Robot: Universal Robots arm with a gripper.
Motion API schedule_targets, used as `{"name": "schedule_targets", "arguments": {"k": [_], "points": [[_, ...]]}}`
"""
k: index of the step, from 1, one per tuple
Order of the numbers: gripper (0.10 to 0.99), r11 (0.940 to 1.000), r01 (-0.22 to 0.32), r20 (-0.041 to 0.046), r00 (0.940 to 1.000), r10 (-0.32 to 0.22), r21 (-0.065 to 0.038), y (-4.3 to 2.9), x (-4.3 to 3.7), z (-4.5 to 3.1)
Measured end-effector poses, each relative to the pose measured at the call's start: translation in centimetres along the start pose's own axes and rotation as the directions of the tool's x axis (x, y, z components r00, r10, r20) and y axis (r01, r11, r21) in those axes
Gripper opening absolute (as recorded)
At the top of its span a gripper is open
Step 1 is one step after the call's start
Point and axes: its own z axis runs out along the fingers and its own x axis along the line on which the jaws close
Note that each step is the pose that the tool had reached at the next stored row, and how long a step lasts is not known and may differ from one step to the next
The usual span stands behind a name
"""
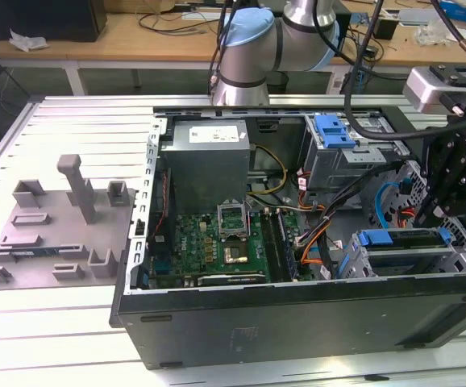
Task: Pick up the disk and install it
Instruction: 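Insert the first disk wire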
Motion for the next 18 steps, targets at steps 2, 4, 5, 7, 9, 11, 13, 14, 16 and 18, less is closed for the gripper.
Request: {"name": "schedule_targets", "arguments": {"k": [2,4,5,7,9,11,13,14,16,18], "points": [[0.169,1.0,0.0,0.0089,1.0,0.0,-0.001,-0.02,0.09,0.01],[0.169,1.0,0.0,0.0126,0.9999,0.0,-0.001,-0.06,0.18,0.01],[0.169,1.0,0.0,0.015,0.9999,0.0,-0.001,-0.08,0.22,0.01],[0.169,1.0,0.0,0.0199,0.9998,0.0,-0.002,-0.11,0.3,0.01],[0.169,1.0,0.0,0.0206,0.9998,0.0,-0.002,-0.12,0.31,0.02],[0.169,1.0,0.0,0.0206,0.9998,0.0,-0.002,-0.12,0.32,0.01],[0.169,1.0,0.0,0.0226,0.9997,0.0,-0.002,-0.13,0.32,0.01],[0.169,1.0,0.0,0.0245,0.9997,0.0,-0.002,-0.13,0.33,0.01],[0.169,1.0,0.001,0.0279,0.9996,-0.001,-0.002,-0.14,0.36,0.02],[0.169,1.0,0.001,0.0299,0.9996,-0.001,-0.002,-0.23,0.38,0.05]]}}
